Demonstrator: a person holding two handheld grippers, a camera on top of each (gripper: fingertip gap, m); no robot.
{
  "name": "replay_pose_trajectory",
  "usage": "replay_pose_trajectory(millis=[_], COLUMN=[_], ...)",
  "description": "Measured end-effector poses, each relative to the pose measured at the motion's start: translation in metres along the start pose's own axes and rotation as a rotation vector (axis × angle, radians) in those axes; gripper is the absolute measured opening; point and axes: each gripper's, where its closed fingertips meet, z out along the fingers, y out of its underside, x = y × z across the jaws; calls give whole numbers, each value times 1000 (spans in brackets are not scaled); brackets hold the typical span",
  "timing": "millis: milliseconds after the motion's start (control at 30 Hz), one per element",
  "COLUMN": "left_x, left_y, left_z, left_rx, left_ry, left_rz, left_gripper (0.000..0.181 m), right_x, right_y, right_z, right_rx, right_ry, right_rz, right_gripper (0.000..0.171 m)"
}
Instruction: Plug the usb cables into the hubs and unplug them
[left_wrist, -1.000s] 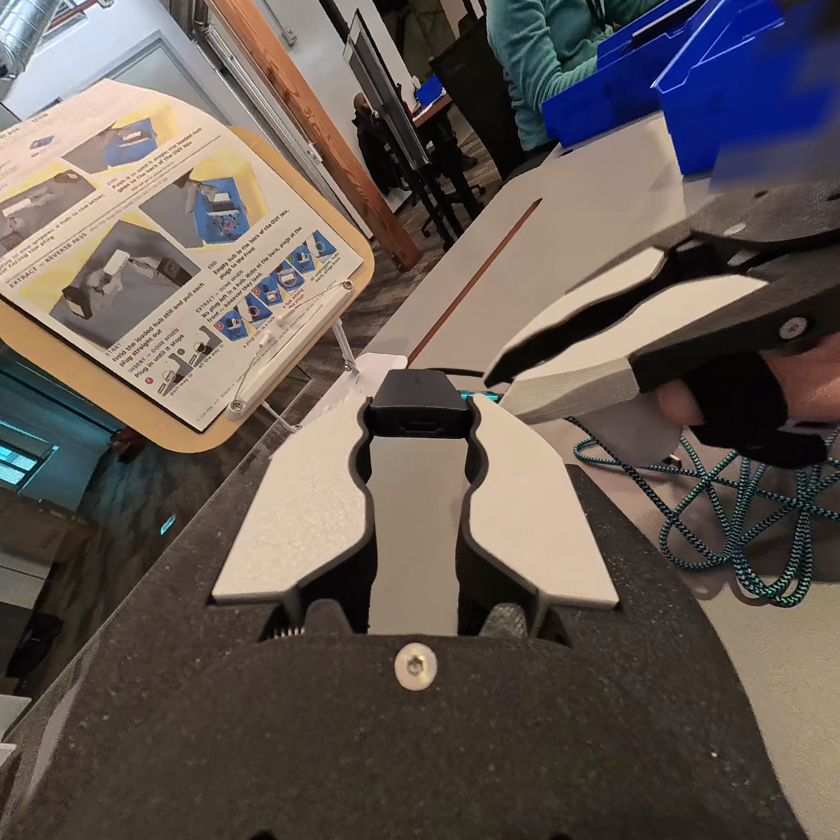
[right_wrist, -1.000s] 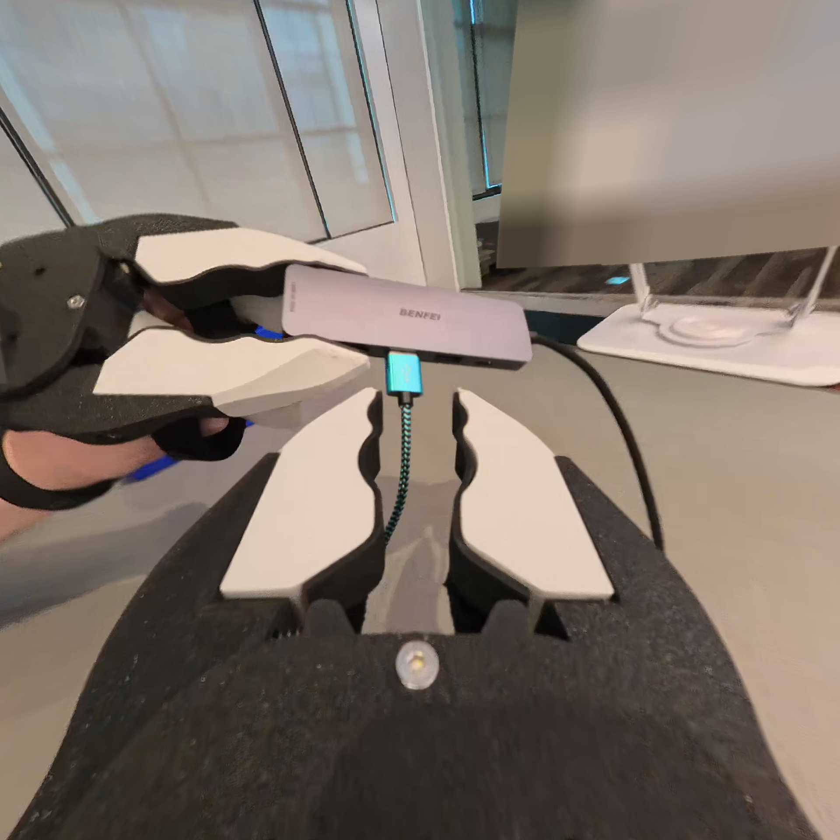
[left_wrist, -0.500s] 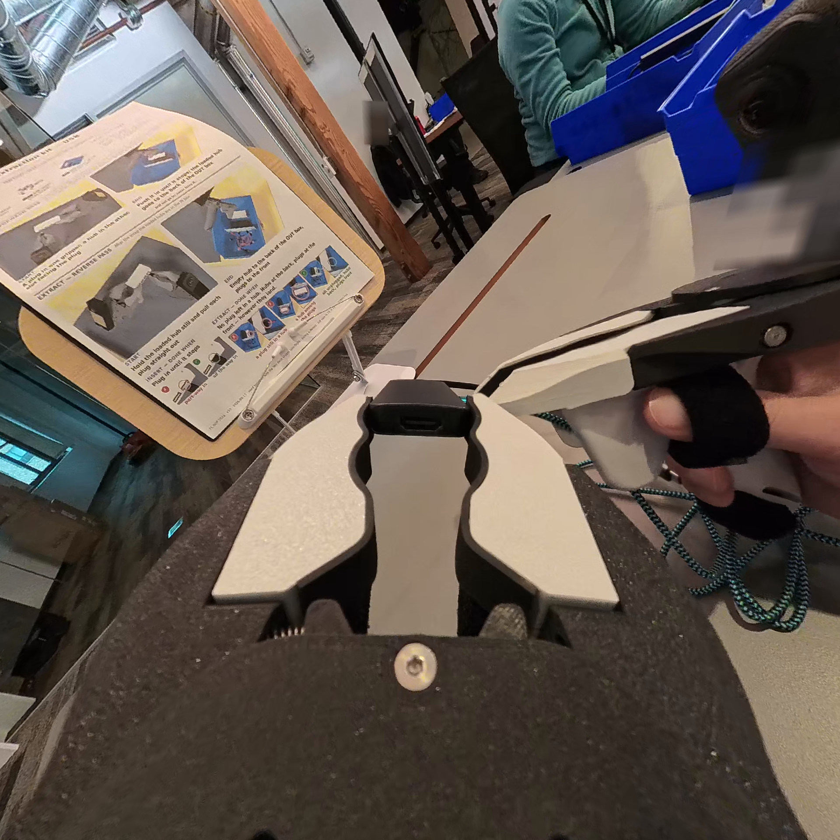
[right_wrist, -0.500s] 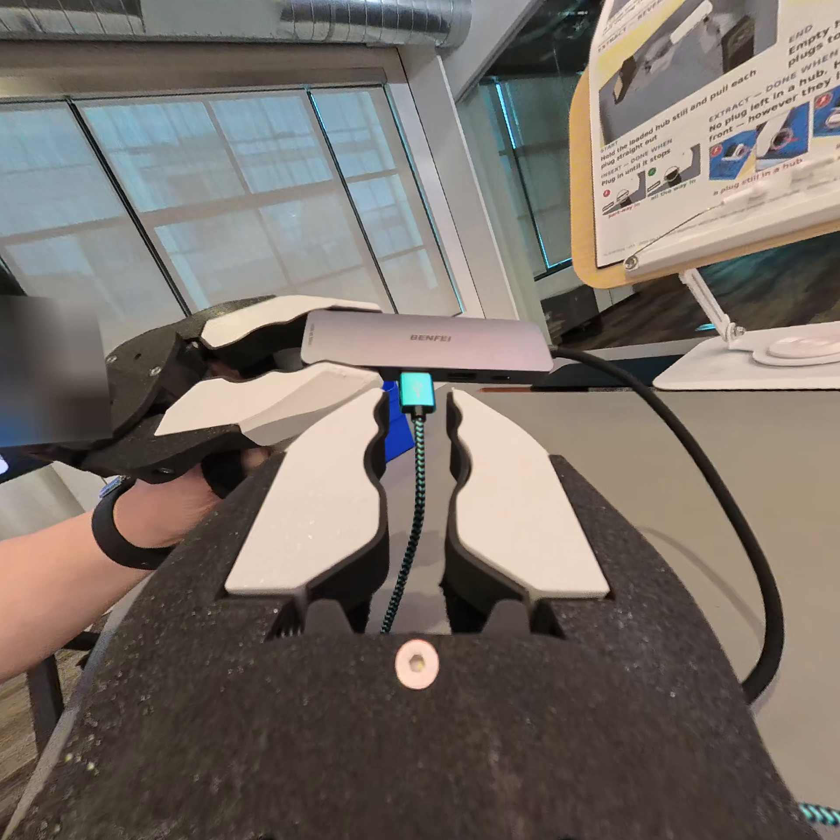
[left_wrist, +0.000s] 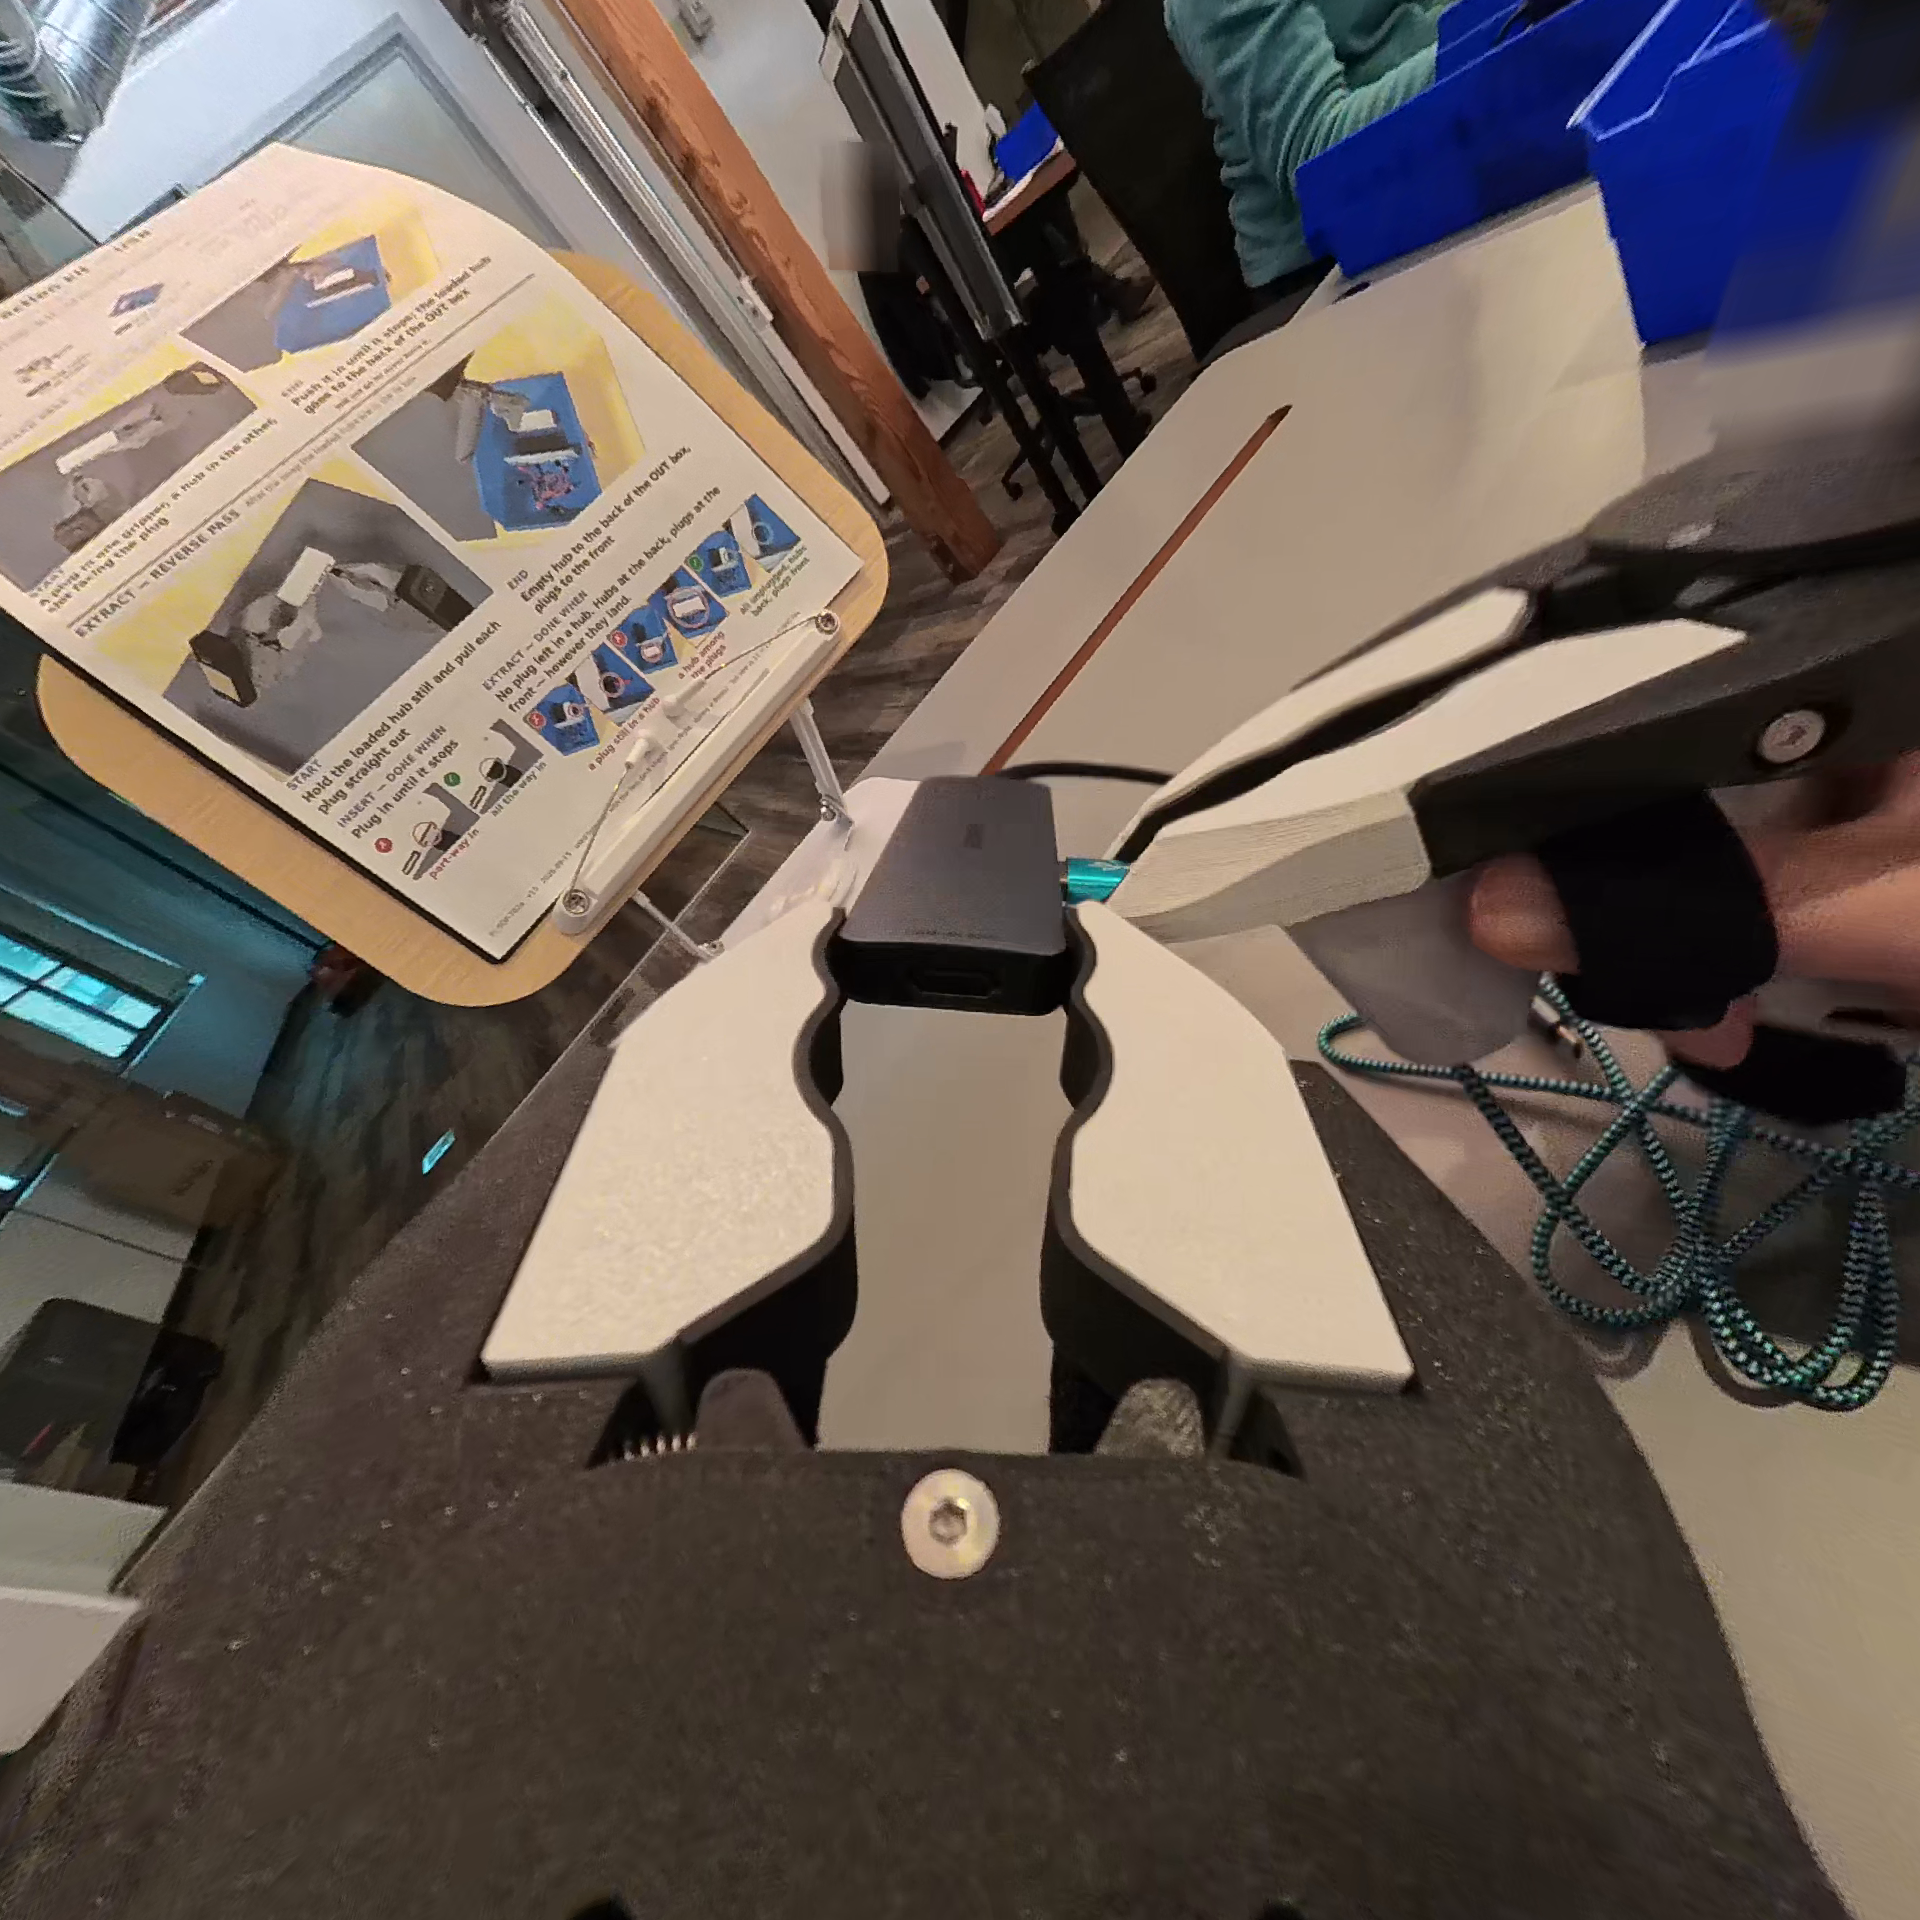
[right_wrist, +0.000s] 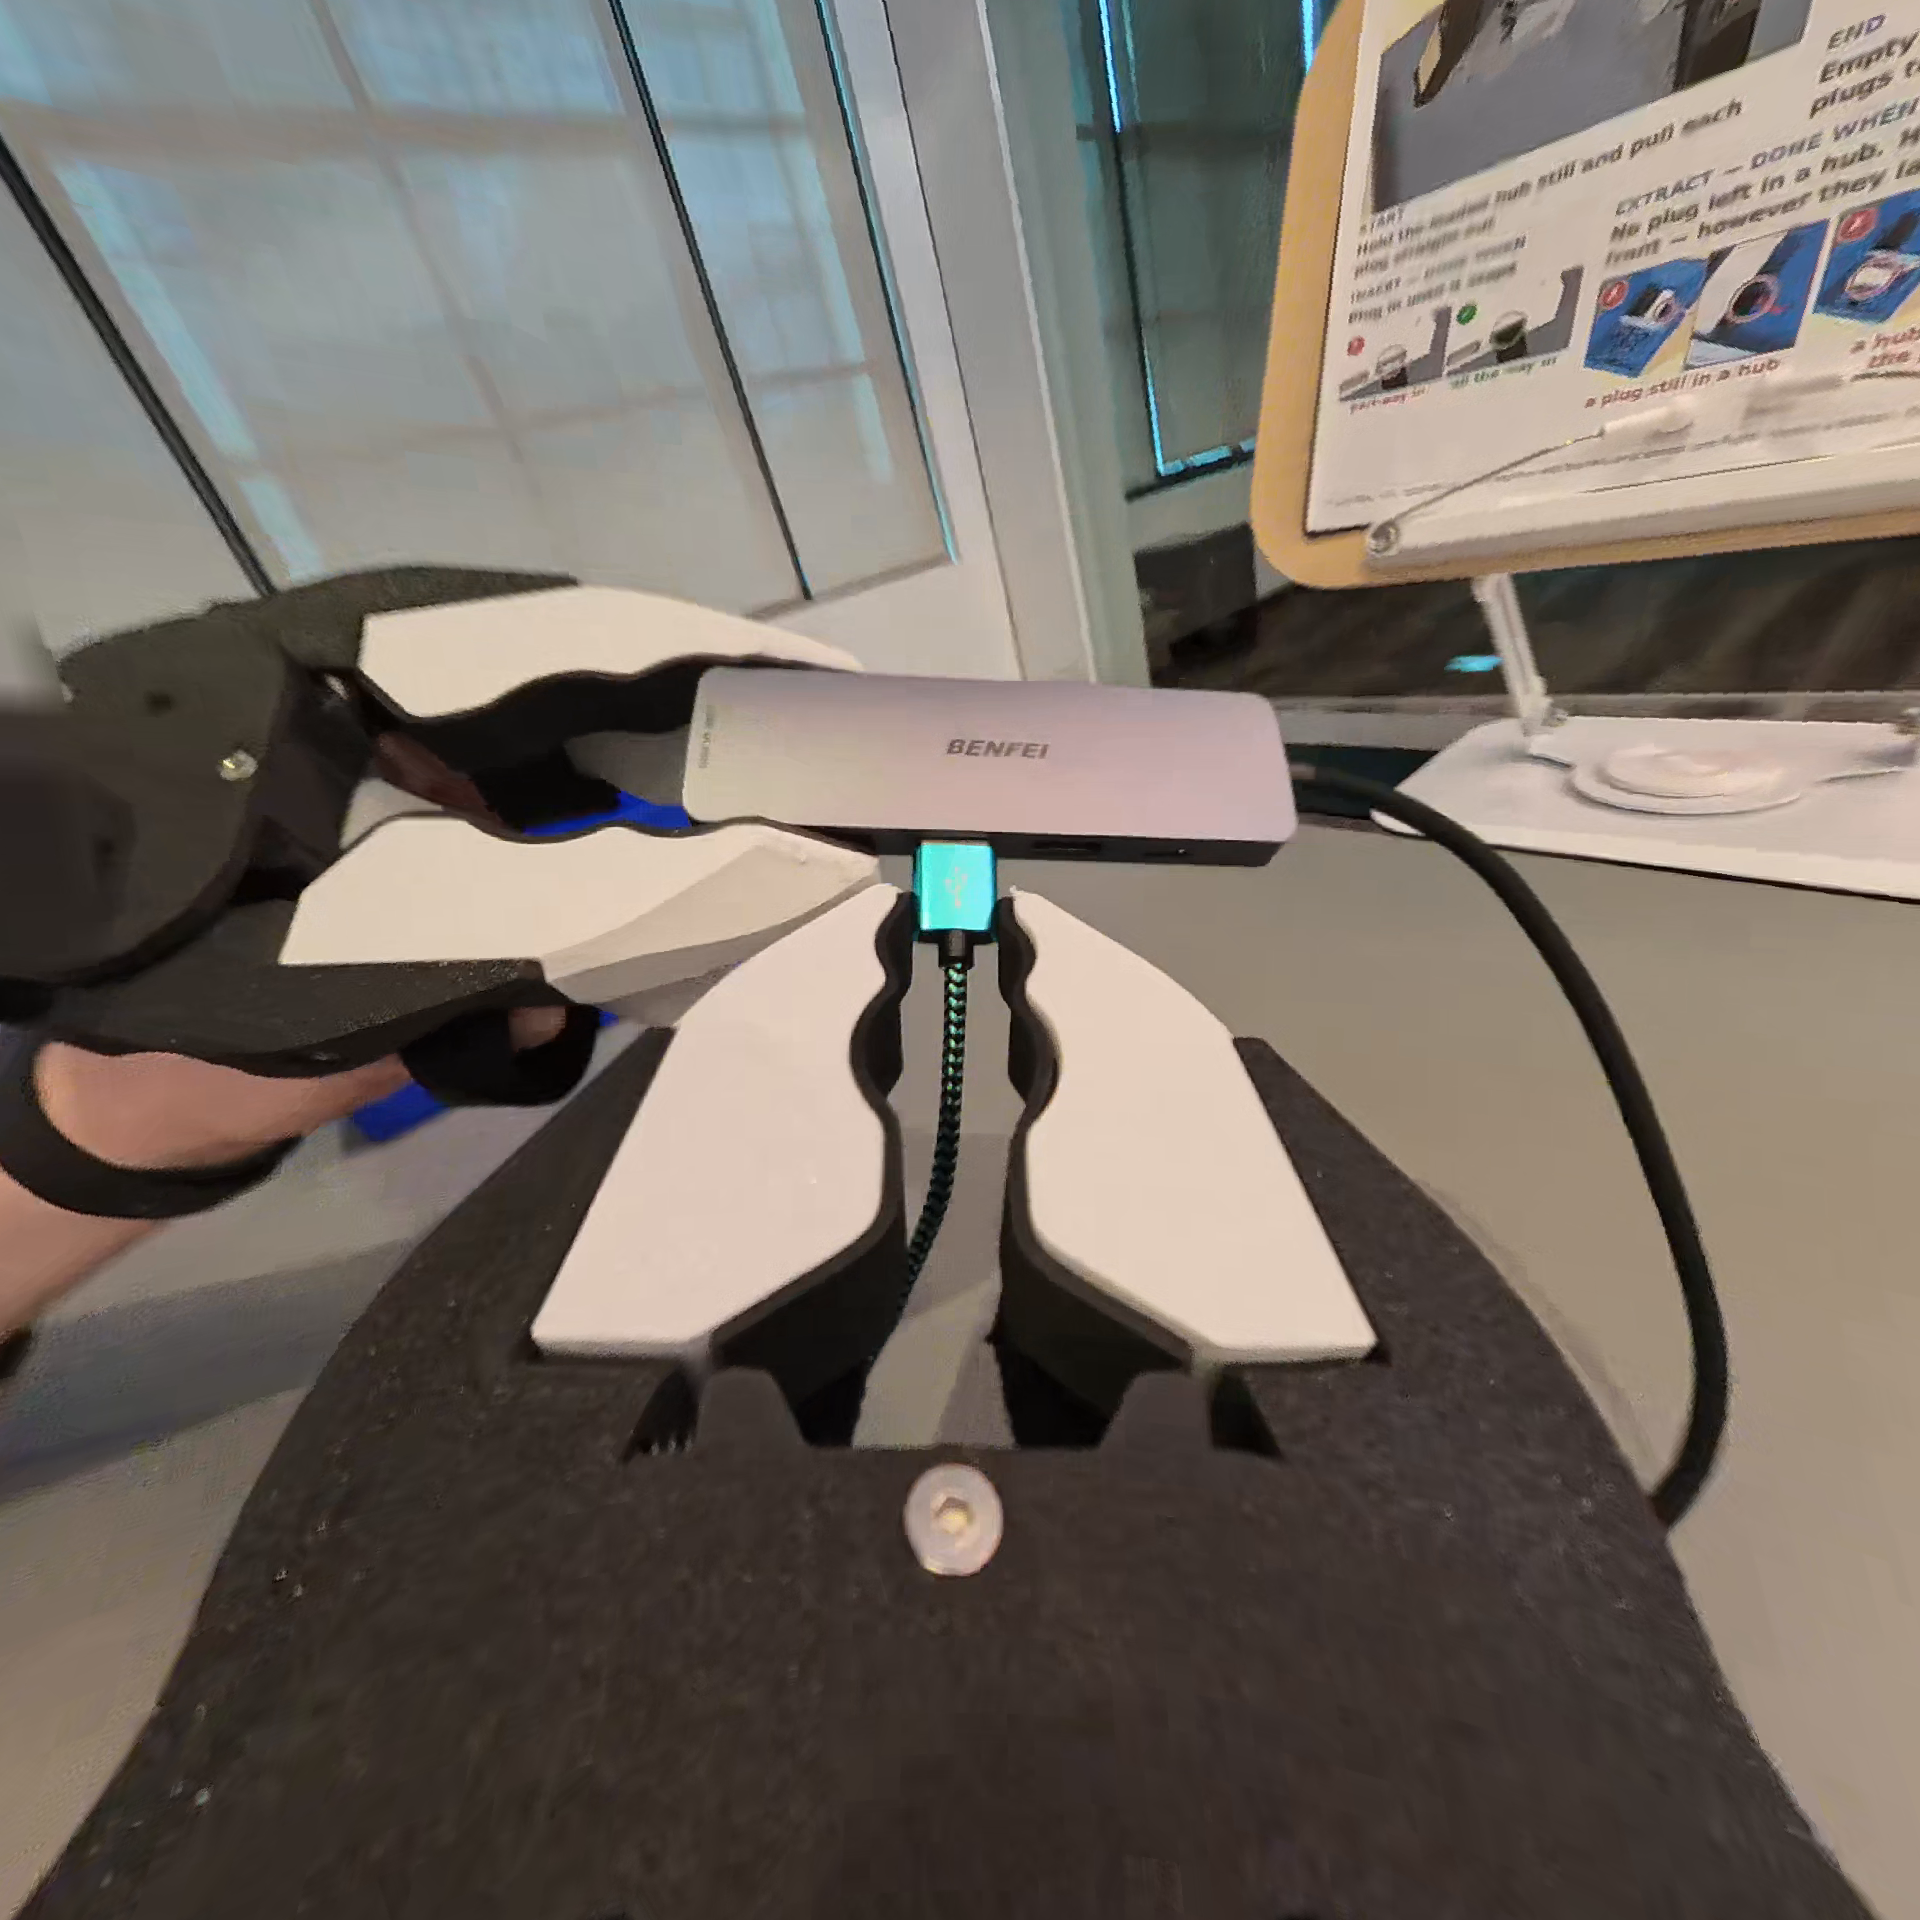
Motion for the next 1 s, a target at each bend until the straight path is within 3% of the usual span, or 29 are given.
replay_pose_trajectory(millis=[333, 833, 1000], left_x=[5, 16, 19], left_y=[12, 20, 20], left_z=[-2, 5, 5], left_rx=[-41, -67, -55], left_ry=[13, 102, 98], left_rz=[124, -185, -193], left_gripper=[40, 39, 40], right_x=[4, 10, 11], right_y=[8, 14, 17], right_z=[-4, -11, -13], right_rx=[-247, -485, -555], right_ry=[67, 59, 79], right_rz=[-170, -227, -259], right_gripper=[15, 15, 15])
